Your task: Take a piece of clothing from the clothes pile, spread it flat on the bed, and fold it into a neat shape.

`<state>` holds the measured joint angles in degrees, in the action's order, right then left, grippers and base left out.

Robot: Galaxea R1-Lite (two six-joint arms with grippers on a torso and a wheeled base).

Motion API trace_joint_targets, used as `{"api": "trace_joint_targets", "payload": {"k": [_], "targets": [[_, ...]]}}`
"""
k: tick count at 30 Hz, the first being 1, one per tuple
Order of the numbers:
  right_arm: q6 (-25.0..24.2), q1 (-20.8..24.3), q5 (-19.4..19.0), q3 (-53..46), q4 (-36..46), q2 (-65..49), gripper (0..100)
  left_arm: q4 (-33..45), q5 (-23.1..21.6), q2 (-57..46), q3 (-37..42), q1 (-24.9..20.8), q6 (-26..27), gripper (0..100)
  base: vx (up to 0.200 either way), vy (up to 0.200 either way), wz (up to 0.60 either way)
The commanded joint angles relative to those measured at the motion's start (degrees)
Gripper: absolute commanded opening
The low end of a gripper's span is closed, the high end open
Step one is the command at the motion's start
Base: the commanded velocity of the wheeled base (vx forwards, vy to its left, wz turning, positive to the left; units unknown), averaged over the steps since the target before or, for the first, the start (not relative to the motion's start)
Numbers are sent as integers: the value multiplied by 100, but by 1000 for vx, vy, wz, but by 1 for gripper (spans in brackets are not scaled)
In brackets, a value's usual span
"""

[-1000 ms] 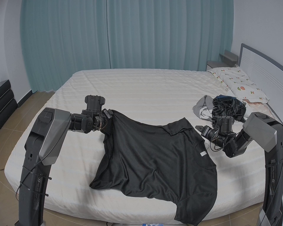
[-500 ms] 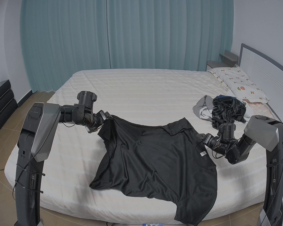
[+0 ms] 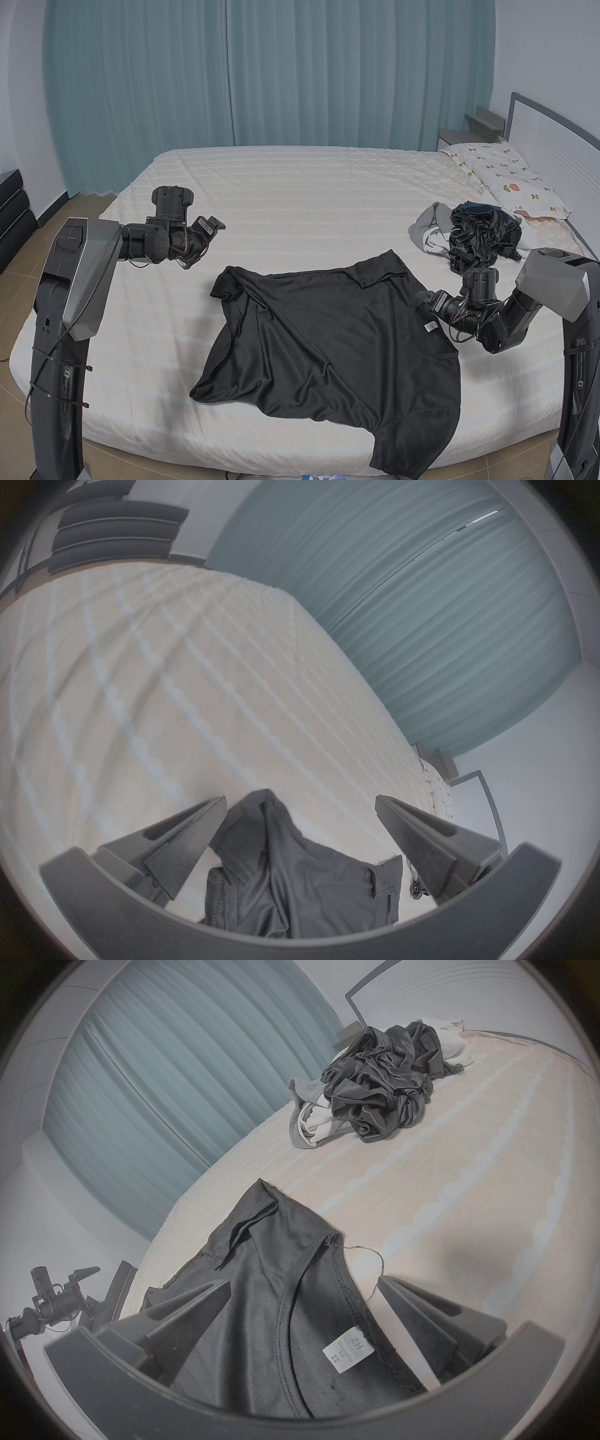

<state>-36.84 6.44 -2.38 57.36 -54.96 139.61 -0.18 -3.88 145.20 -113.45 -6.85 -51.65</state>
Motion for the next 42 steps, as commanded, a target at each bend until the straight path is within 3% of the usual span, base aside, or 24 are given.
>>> {"api": "trace_joint_targets", "payload": {"k": [1, 8, 12, 18, 19, 32, 42], "targets": [[1, -37, 0, 285, -86, 163, 100, 53, -210, -150, 543, 35, -117, 100, 0, 0, 0], [10, -64, -17, 874, 29, 620, 100, -316, -439, -809, 1756, 123, -363, 100, 0, 0, 0], [10, -160, -70, 1234, 38, 919, 100, -1168, -667, -1521, 3153, 96, -715, 100, 0, 0, 0], [10, -231, -246, 1357, 38, 1077, 100, -1502, -632, -2005, 4287, -185, -1163, 100, 0, 0, 0], [10, -231, -246, 1357, 38, 1077, 0, -1502, -632, -2005, 4287, -185, -1163, 100, 0, 0, 0], [10, -503, -158, 1999, -24, 1218, 0, -3234, -614, -2277, 6660, -493, -1304, 100, 0, 0, 0], [80, -652, -149, 2333, -112, 1200, 0, -4499, -658, -2224, 7680, -519, -1391, 100, 0, 0, 0]]}}
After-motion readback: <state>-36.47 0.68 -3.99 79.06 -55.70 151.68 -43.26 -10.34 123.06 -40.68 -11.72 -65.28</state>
